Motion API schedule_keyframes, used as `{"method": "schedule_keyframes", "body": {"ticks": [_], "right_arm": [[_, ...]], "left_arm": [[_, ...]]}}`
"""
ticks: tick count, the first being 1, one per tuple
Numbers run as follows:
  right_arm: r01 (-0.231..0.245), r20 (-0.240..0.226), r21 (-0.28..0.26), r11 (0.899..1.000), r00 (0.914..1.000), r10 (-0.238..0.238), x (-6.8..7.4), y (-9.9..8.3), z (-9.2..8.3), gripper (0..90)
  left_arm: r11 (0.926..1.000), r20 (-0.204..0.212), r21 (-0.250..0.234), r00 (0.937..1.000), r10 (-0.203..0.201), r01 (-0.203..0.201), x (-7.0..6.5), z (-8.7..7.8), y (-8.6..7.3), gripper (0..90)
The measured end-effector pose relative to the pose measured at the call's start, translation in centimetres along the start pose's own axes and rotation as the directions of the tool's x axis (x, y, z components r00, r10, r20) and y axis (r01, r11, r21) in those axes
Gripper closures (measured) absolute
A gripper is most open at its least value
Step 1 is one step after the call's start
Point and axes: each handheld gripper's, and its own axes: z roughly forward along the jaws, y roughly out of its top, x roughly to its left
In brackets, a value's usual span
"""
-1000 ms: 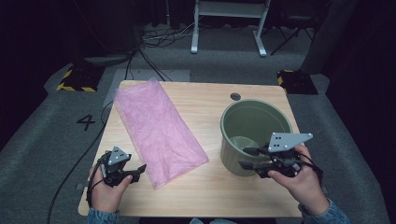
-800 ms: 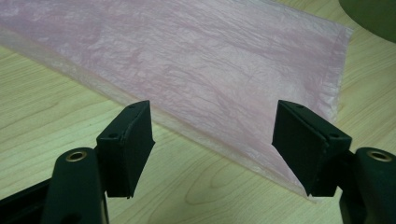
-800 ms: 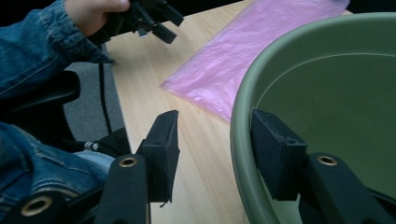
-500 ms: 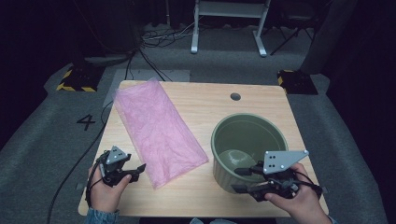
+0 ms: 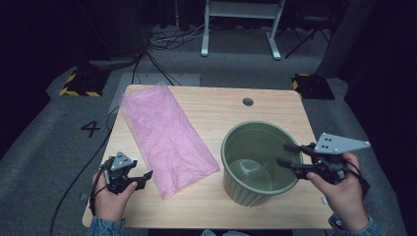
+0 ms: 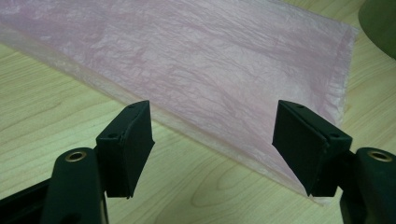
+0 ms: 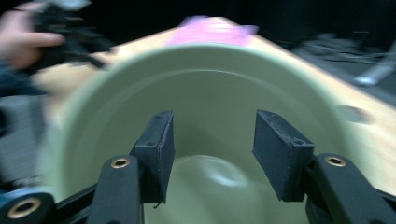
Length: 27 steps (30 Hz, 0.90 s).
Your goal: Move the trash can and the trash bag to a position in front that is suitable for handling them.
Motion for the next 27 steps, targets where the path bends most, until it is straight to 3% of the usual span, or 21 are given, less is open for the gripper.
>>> {"method": "schedule_keyframes", "body": {"ticks": [1,2,4,7,8,9,10,14,18,20,26,27], "right_arm": [[0.0,0.036,-0.005,1.0,0.9994,0.001,-0.7,-0.2,-0.3,48.5],[0.0,0.036,-0.005,1.0,0.9994,0.001,-0.7,-0.2,-0.3,48.5],[-0.046,0.096,-0.027,0.999,0.9942,0.048,-2.6,-1.2,-1.3,49.2],[-0.081,0.212,-0.025,0.996,0.9735,0.085,-4.4,-2.4,-2.6,52.3],[-0.081,0.212,-0.025,0.996,0.9735,0.085,-4.4,-2.4,-2.6,52.3],[-0.097,0.273,-0.01,0.995,0.9571,0.096,-5.4,-3.5,-3.0,54.2],[-0.111,0.285,0.004,0.994,0.9526,0.106,-5.8,-4.3,-2.9,54.5],[-0.163,0.255,0.048,0.986,0.9559,0.146,-6.1,-7.2,-1.5,54.9],[-0.2,0.174,0.047,0.979,0.9665,0.189,-5.4,-9.1,0.4,54.8],[-0.208,0.123,0.054,0.977,0.972,0.2,-4.8,-9.6,1.5,56.5],[-0.192,0.071,0.081,0.978,0.9798,0.187,-3.8,-9.8,3.7,51.9],[-0.19,0.059,0.085,0.978,0.9808,0.186,-3.6,-9.7,4.1,50.3]], "left_arm": [[1.0,0.005,0.002,1.0,0.008,-0.008,0.0,0.2,0.2,28.5],[1.0,0.005,0.002,1.0,0.008,-0.008,0.0,0.2,0.2,28.5],[0.9998,0.011,0.005,0.9998,0.018,-0.018,-0.1,0.4,0.4,28.4],[0.9996,0.03,0.012,0.9992,0.026,-0.026,-0.4,0.9,0.7,28.4],[0.9996,0.03,0.012,0.9992,0.026,-0.026,-0.4,0.9,0.7,28.4],[0.9992,0.037,0.016,0.9987,0.036,-0.037,-0.5,1.2,0.9,28.4],[0.9993,0.039,0.014,0.9986,0.035,-0.036,-0.6,1.3,1.0,28.3],[0.9989,0.043,0.021,0.9983,0.04,-0.041,-0.8,1.6,1.1,28.1],[0.9992,0.04,0.016,0.9985,0.036,-0.037,-0.7,1.6,1.0,28.4],[0.9995,0.042,0.007,0.9987,0.03,-0.03,-0.5,1.5,1.0,28.6],[0.9999,0.014,-0.011,0.9999,0.009,-0.008,0.9,0.9,0.9,28.8],[0.9998,0.0,-0.013,0.9999,-0.013,0.013,1.9,0.5,1.0,28.8]]}}
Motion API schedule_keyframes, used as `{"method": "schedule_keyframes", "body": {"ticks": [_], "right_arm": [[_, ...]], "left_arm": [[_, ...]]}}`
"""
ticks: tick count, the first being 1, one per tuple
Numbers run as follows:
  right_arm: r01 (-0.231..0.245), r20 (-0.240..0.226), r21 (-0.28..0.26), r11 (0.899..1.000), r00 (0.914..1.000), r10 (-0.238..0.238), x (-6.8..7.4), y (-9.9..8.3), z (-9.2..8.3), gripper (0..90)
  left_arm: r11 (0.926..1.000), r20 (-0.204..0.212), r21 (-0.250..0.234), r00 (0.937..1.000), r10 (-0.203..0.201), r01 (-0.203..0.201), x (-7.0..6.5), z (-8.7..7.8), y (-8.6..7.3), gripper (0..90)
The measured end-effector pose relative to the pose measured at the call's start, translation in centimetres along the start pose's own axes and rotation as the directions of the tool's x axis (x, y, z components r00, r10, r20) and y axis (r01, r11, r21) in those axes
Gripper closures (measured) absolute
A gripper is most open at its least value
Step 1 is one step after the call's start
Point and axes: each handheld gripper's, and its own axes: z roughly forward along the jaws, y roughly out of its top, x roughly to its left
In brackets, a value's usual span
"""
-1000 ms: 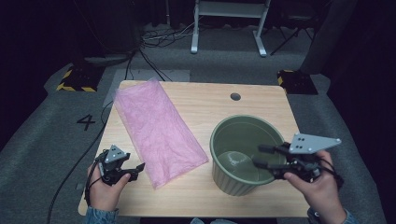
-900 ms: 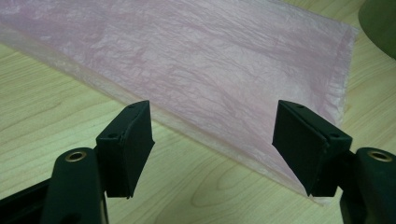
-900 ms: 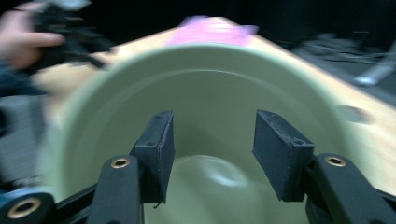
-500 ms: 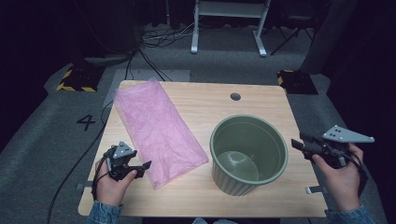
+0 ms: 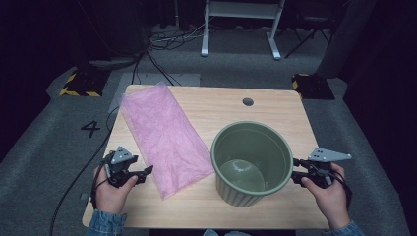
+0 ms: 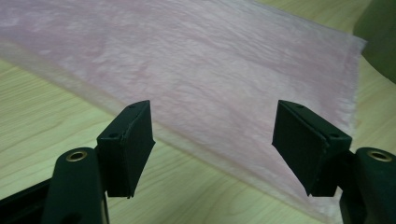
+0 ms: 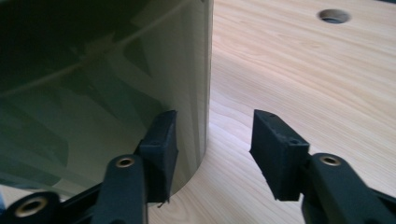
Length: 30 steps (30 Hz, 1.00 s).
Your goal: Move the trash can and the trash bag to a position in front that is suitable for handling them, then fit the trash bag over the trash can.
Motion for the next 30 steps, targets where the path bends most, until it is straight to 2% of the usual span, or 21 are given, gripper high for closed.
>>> {"method": "schedule_keyframes", "body": {"ticks": [1,2,4,5,6,7,9,12,14,16,17,18,19,22,23,24,26,28,29,30], "right_arm": [[0.0,0.0,0.0,1.0,1.0,0.0,0.0,0.0,0.0,50.3],[-0.004,-0.032,0.002,1.0,0.9995,0.004,0.3,0.3,0.7,48.0],[-0.003,-0.049,0.0,1.0,0.9988,0.003,0.7,0.5,1.3,46.5],[-0.003,-0.049,0.0,1.0,0.9988,0.003,0.7,0.5,1.3,46.5],[0.006,-0.062,0.006,1.0,0.9981,-0.006,1.0,0.7,1.8,43.8],[0.011,-0.06,0.009,1.0,0.9982,-0.011,1.1,0.7,2.0,43.0],[0.012,-0.052,0.006,1.0,0.9986,-0.012,1.2,0.4,2.1,40.3],[-0.014,-0.037,0.008,1.0,0.9992,0.014,0.7,-0.6,2.0,39.1],[-0.035,-0.025,0.013,0.999,0.9991,0.035,0.3,-1.3,1.9,38.4],[-0.049,-0.023,0.021,0.999,0.9985,0.049,-0.1,-1.9,2.0,37.5],[-0.053,-0.022,0.03,0.998,0.9983,0.053,-0.3,-2.1,2.0,37.1],[-0.054,-0.019,0.032,0.998,0.9983,0.055,-0.4,-2.3,2.1,36.9],[-0.052,-0.014,0.035,0.998,0.9985,0.053,-0.5,-2.5,2.2,36.4],[-0.037,0.001,0.055,0.998,0.9993,0.037,-0.7,-3.0,2.8,34.8],[-0.03,0.005,0.063,0.998,0.9995,0.03,-0.7,-3.2,3.1,34.1],[-0.021,0.011,0.076,0.997,0.9997,0.02,-0.7,-3.5,3.5,33.5],[-0.007,0.032,0.096,0.995,0.9995,0.004,-0.7,-4.0,4.1,33.5],[-0.005,0.039,0.106,0.994,0.9993,0.001,-0.8,-4.3,4.4,33.5],[-0.016,0.052,0.13,0.991,0.9986,0.009,-0.8,-4.9,4.9,34.1],[-0.016,0.052,0.13,0.991,0.9986,0.009,-0.8,-4.9,4.9,34.1]], "left_arm": [[1.0,0.0,0.0,1.0,0.0,0.0,0.0,0.0,0.0,28.7],[0.9996,-0.02,-0.01,0.9994,-0.028,0.028,1.0,-0.3,0.3,28.2],[0.999,-0.037,-0.009,0.9983,-0.044,0.044,1.9,-0.3,0.4,27.6],[0.999,-0.037,-0.009,0.9983,-0.044,0.044,1.9,-0.3,0.4,27.8],[0.998,-0.041,-0.002,0.9972,-0.063,0.063,2.8,0.2,0.4,28.0],[0.998,-0.041,-0.002,0.9972,-0.063,0.063,2.8,0.2,0.4,28.0],[0.9962,-0.064,0.029,0.9948,-0.08,0.082,4.0,1.6,0.4,28.1],[0.9941,-0.095,0.018,0.99,-0.105,0.107,5.2,2.7,0.5,29.5],[0.9941,-0.124,0.019,0.9869,-0.104,0.107,5.7,3.3,0.8,29.9],[0.994,-0.128,0.022,0.9863,-0.103,0.107,6.0,3.6,1.0,31.5],[0.9928,-0.123,0.005,0.9853,-0.118,0.12,6.4,4.4,1.3,31.5],[0.9928,-0.123,0.005,0.9853,-0.118,0.12,6.4,4.4,1.3,32.0],[0.9895,-0.118,0.004,0.9827,-0.143,0.144,7.0,5.1,1.6,32.5],[0.99,-0.135,0.029,0.9819,-0.133,0.138,7.5,5.9,2.0,30.9],[0.9895,-0.147,0.023,0.9795,-0.138,0.143,7.9,6.6,2.1,31.0],[0.9872,-0.148,0.042,0.9781,-0.146,0.154,8.1,6.9,2.2,32.0],[0.9859,-0.19,0.07,0.9723,-0.136,0.152,8.5,7.6,2.3,32.3],[0.9855,-0.204,0.082,0.9703,-0.129,0.149,8.7,7.8,2.4,31.9],[0.9853,-0.214,0.076,0.9677,-0.134,0.153,8.8,8.2,2.5,30.3],[0.9858,-0.215,0.061,0.9665,-0.14,0.157,8.9,8.4,2.5,30.3]]}}
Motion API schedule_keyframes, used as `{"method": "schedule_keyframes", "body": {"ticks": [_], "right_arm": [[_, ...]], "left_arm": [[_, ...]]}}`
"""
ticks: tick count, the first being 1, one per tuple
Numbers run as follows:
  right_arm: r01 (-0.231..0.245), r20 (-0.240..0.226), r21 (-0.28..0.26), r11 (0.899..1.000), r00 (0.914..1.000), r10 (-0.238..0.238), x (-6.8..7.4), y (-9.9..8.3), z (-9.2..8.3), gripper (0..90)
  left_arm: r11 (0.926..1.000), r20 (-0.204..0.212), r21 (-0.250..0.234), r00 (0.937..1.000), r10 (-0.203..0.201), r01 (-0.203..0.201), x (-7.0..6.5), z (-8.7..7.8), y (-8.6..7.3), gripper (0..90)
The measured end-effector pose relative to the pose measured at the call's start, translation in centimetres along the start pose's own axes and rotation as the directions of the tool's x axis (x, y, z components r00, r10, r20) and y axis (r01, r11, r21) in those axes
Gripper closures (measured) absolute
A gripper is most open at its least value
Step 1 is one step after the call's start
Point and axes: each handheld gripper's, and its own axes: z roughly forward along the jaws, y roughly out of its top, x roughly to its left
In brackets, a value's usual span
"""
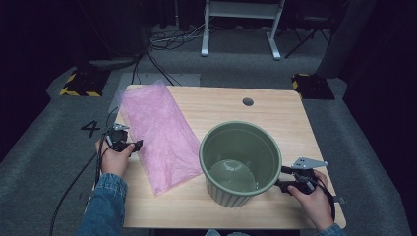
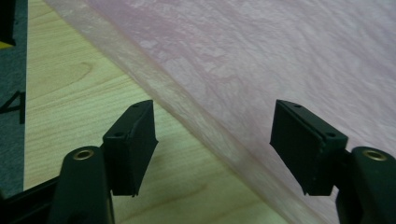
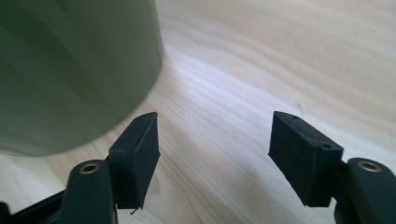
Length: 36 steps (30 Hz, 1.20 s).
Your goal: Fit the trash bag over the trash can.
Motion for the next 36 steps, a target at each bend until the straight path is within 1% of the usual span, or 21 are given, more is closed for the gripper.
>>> {"method": "schedule_keyframes", "body": {"ticks": [1,3,5,7,8,9,14,18,20,21,22,23,24,27,28,29,31,33,34,35,36], "right_arm": [[-0.03,0.0,0.016,0.999,0.9995,0.03,-0.1,-0.4,0.4,34.7],[-0.048,-0.006,0.02,0.999,0.9988,0.048,-0.2,-0.7,0.7,34.7],[-0.055,-0.002,0.026,0.998,0.9985,0.055,-0.3,-0.9,0.9,34.6],[-0.066,-0.007,0.025,0.998,0.9978,0.066,-0.3,-1.0,1.0,34.3],[-0.067,-0.009,0.023,0.997,0.9977,0.067,-0.3,-1.0,1.1,34.2],[-0.065,-0.006,0.022,0.998,0.9978,0.066,-0.2,-1.0,1.1,34.2],[-0.063,-0.003,0.007,0.998,0.998,0.063,-0.1,-1.2,1.2,34.3],[-0.055,0.021,-0.028,0.998,0.9982,0.056,-0.4,-1.5,1.3,34.3],[-0.031,0.043,-0.037,0.999,0.9985,0.033,-0.3,-1.6,1.5,34.2],[-0.016,0.056,-0.046,0.999,0.9982,0.019,-0.2,-1.7,1.6,34.2],[-0.016,0.056,-0.046,0.999,0.9982,0.019,-0.2,-1.7,1.6,34.2],[0.019,0.077,-0.033,0.999,0.9969,-0.016,0.0,-1.6,1.7,34.1],[0.031,0.085,-0.032,0.999,0.996,-0.028,0.1,-1.6,1.8,33.6],[0.028,0.087,-0.031,0.999,0.9959,-0.026,0.2,-1.5,1.9,33.5],[0.028,0.086,-0.031,0.999,0.9959,-0.025,0.2,-1.5,1.9,33.5],[0.028,0.086,-0.031,0.999,0.996,-0.025,0.2,-1.5,1.9,33.5],[0.028,0.086,-0.031,0.999,0.996,-0.025,0.2,-1.5,1.9,33.5],[0.028,0.086,-0.031,0.999,0.996,-0.025,0.2,-1.5,1.9,33.6],[0.028,0.087,-0.03,0.999,0.9959,-0.025,0.2,-1.5,1.9,33.6],[0.028,0.087,-0.03,0.999,0.9959,-0.025,0.2,-1.5,1.9,33.7],[0.028,0.087,-0.03,0.999,0.9959,-0.025,0.2,-1.5,1.9,33.7]], "left_arm": [[0.9995,0.012,-0.016,0.9995,-0.028,0.029,0.1,0.5,0.0,31.3],[0.9989,0.017,-0.02,0.999,-0.041,0.041,0.1,0.7,0.0,31.6],[0.9995,-0.015,0.003,0.9994,-0.032,0.032,0.0,1.2,0.4,30.6],[0.9996,-0.025,0.014,0.9994,-0.025,0.026,-0.1,1.3,0.5,30.3],[0.9991,-0.057,0.039,0.9983,-0.012,0.014,-0.3,1.5,0.8,29.9],[0.999,-0.074,0.043,0.9973,-0.005,0.008,-0.4,1.6,0.9,29.0],[0.9988,-0.076,0.045,0.997,-0.013,0.016,-0.5,2.1,1.4,24.7],[0.9998,-0.043,-0.004,0.9989,0.017,-0.018,-1.6,2.8,1.4,24.3],[0.9985,-0.019,-0.035,0.999,0.041,-0.042,-2.1,3.0,1.3,30.9],[0.997,0.0,-0.056,0.9985,0.054,-0.054,-2.3,3.1,1.2,37.0],[0.997,0.0,-0.056,0.9985,0.054,-0.054,-2.3,3.1,1.2,44.4],[0.9938,0.021,-0.073,0.9961,0.085,-0.084,-2.8,3.1,1.2,52.4],[0.9928,0.033,-0.074,0.9947,0.097,-0.094,-3.0,3.0,1.1,57.9],[0.9903,0.056,-0.078,0.9913,0.119,-0.115,-3.4,3.0,1.1,79.7],[0.9898,0.074,-0.078,0.9895,0.124,-0.119,-3.6,3.0,1.0,79.7],[0.9896,0.078,-0.079,0.9889,0.126,-0.12,-3.7,2.9,1.0,87.4],[0.9887,0.075,-0.081,0.9883,0.133,-0.127,-3.8,2.9,0.9,89.5],[0.985,0.073,-0.083,0.9849,0.157,-0.151,-4.0,2.9,0.9,89.8],[0.9813,0.093,-0.094,0.9798,0.177,-0.168,-4.2,2.8,0.8,89.9],[0.9813,0.093,-0.094,0.9798,0.177,-0.168,-4.2,2.8,0.8,89.9],[0.9776,0.105,-0.121,0.9771,0.185,-0.172,-4.3,2.6,0.7,89.9]]}}
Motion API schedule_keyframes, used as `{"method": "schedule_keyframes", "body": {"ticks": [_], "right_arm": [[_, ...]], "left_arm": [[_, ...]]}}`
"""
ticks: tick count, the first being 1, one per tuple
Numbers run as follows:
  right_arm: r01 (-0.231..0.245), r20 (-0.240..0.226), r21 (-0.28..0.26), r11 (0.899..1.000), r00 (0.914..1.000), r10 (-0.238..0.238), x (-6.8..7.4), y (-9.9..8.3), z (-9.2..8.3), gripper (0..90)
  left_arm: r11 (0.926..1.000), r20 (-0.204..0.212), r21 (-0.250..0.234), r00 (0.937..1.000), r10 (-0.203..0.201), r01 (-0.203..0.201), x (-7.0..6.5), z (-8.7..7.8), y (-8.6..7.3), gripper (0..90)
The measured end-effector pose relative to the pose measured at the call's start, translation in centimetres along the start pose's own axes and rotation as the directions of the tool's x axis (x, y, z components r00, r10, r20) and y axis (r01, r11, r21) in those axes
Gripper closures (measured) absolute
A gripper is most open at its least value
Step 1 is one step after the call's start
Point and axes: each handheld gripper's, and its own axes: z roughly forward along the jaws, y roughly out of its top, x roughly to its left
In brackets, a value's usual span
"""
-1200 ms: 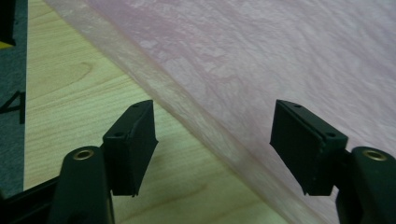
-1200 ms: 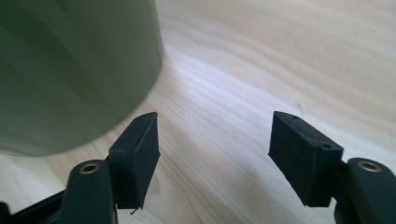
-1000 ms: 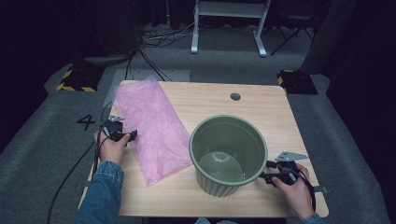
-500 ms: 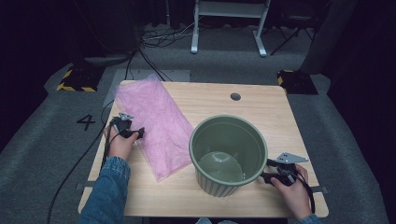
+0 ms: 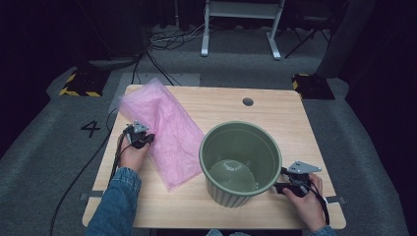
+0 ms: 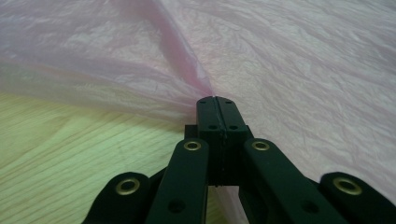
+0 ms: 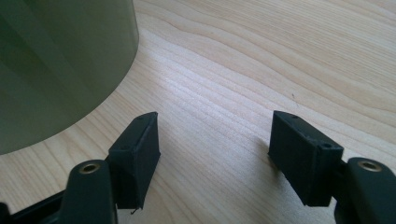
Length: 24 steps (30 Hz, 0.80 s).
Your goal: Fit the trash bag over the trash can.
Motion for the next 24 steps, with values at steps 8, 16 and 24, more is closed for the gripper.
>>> {"method": "schedule_keyframes", "body": {"ticks": [8,16,24], "right_arm": [[-0.001,0.0,-0.001,1.0,1.0,0.001,0.0,0.0,0.0,34.5],[0.023,-0.033,-0.002,1.0,0.9992,-0.023,0.6,0.0,0.0,34.9],[0.066,-0.077,-0.004,0.998,0.9948,-0.066,1.8,0.4,0.5,34.3]], "left_arm": [[0.9825,0.112,-0.18,0.9915,0.067,-0.046,-1.2,-3.0,1.1,89.9],[0.9492,0.181,-0.305,0.9736,0.139,-0.078,-2.5,-6.9,2.8,89.9],[0.9016,0.204,-0.424,0.9608,0.187,-0.086,-3.2,-11.3,5.0,89.8]]}}
